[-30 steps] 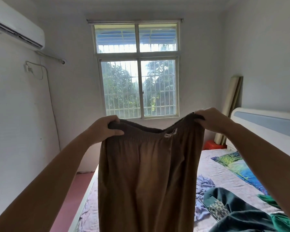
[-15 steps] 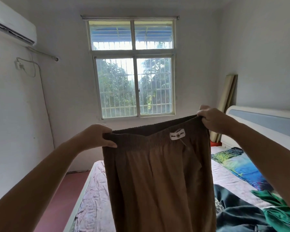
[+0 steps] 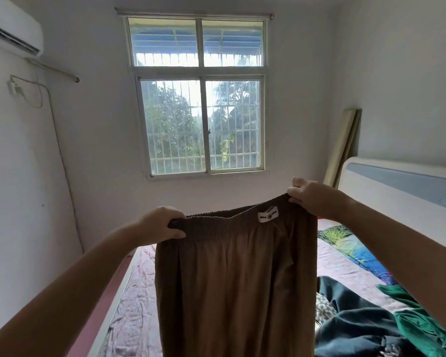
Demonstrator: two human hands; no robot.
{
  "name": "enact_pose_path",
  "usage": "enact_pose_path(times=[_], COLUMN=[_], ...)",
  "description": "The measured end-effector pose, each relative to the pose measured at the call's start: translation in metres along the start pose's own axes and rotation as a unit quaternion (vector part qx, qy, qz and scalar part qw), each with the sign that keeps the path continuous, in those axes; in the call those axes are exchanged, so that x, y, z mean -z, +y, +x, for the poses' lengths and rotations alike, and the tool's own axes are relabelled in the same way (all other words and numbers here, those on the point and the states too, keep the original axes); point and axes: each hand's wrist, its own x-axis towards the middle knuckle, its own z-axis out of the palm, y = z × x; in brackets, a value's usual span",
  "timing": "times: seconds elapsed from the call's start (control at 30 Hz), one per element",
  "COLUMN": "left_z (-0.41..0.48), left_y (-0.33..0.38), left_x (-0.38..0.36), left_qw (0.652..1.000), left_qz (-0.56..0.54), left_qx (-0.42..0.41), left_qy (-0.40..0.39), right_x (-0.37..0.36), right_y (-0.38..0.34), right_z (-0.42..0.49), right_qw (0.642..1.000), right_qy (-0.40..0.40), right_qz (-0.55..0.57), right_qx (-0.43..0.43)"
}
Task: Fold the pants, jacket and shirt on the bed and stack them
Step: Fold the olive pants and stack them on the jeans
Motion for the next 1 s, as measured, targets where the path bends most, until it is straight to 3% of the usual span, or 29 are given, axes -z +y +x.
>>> enact_pose_path(times=[0.3, 0.6, 0.73, 1.0], left_z=[-0.005, -0.001, 0.003, 0.002], left_y=[-0.007, -0.006, 0.007, 0.012], left_x=[0.011, 0.017, 0.018, 0.029], left_qw=[0.997, 0.984, 0.972, 0.984], left_qz=[0.071, 0.090, -0.001, -0.015], left_qx=[0.026, -0.005, 0.001, -0.003], left_qy=[0.023, 0.150, 0.236, 0.177], right_x=[0.010, 0.019, 0.020, 0.021], right_y=[0.008, 0.009, 0.011, 0.000], right_z=[0.002, -0.004, -0.008, -0.015], right_qw=[0.995, 0.981, 0.980, 0.975], right_qy=[0.096, 0.126, 0.102, 0.068], right_qz=[0.016, 0.101, 0.106, 0.161], right_qx=[-0.006, -0.110, -0.132, -0.138])
